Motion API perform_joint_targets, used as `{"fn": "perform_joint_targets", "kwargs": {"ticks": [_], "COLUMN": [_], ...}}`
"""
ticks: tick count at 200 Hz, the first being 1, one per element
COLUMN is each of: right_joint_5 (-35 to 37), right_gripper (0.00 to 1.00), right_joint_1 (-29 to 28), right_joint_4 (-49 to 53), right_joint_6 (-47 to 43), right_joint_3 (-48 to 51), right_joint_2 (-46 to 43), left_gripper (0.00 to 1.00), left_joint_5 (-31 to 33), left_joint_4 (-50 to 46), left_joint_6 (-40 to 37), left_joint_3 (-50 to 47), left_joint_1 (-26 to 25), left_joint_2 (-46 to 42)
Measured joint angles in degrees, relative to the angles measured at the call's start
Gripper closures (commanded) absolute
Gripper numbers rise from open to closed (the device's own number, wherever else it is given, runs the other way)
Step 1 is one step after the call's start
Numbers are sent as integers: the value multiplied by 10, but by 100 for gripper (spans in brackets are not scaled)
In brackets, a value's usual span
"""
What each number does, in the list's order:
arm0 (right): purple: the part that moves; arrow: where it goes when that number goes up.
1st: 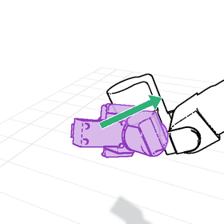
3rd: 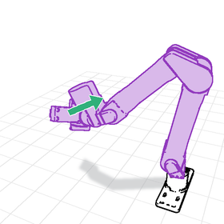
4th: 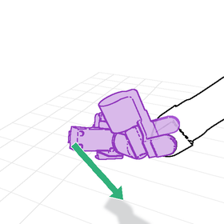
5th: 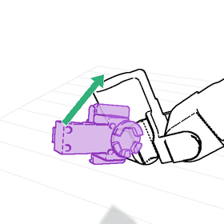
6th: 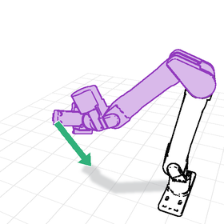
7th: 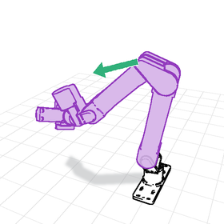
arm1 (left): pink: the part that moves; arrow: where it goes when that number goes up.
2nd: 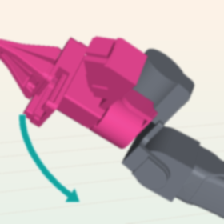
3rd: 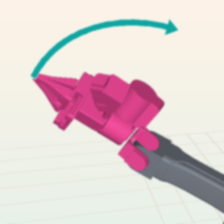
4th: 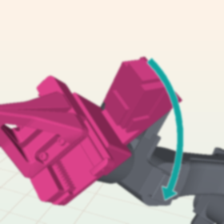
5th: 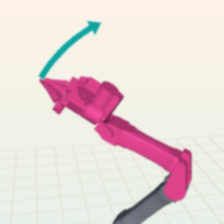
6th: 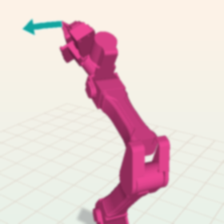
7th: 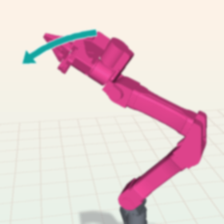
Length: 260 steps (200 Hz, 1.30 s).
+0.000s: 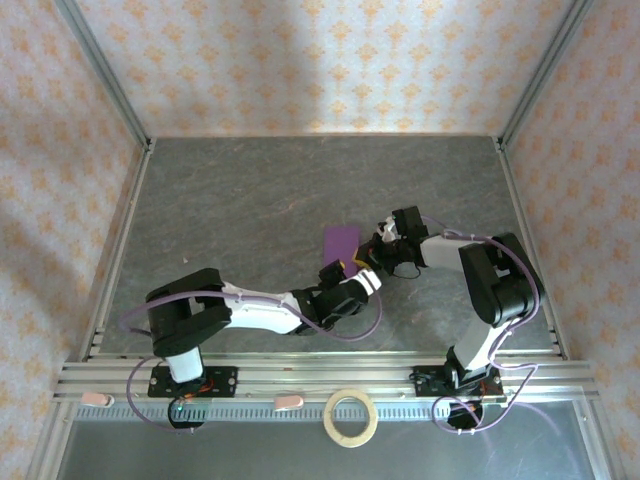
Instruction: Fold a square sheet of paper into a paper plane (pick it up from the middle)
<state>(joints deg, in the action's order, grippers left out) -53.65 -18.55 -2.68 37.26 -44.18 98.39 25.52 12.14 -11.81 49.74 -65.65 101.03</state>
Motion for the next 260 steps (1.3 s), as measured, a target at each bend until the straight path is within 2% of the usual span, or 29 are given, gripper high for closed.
{"fn": "perform_joint_targets", "kwargs": {"ticks": [49,117,148,158,173,202,260], "right_joint_5": [0,0,0,0,5,68,261], "right_gripper": [99,95,85,79,69,65,64], "right_joint_1": [0,0,0,0,0,5,41], "right_joint_4": [0,0,0,0,3,31,36], "right_joint_6": [0,0,4,3,2,-7,-9], "right_joint_3": [0,0,0,0,0,0,82], "right_joint_2": [0,0,0,-1,-9,-50,-205], "left_gripper": [35,73,94,100,100,100,100], "left_joint_5": [23,31,31,30,22,-29,-257], "left_joint_4": [-2,-2,-1,-2,-4,-15,-40], "left_joint_6": [-18,-30,-28,-26,-17,11,101], "left_joint_3": [0,2,2,2,2,5,42], "left_joint_1": [0,0,0,0,0,16,136], "left_joint_2": [11,12,12,12,11,6,-13]}}
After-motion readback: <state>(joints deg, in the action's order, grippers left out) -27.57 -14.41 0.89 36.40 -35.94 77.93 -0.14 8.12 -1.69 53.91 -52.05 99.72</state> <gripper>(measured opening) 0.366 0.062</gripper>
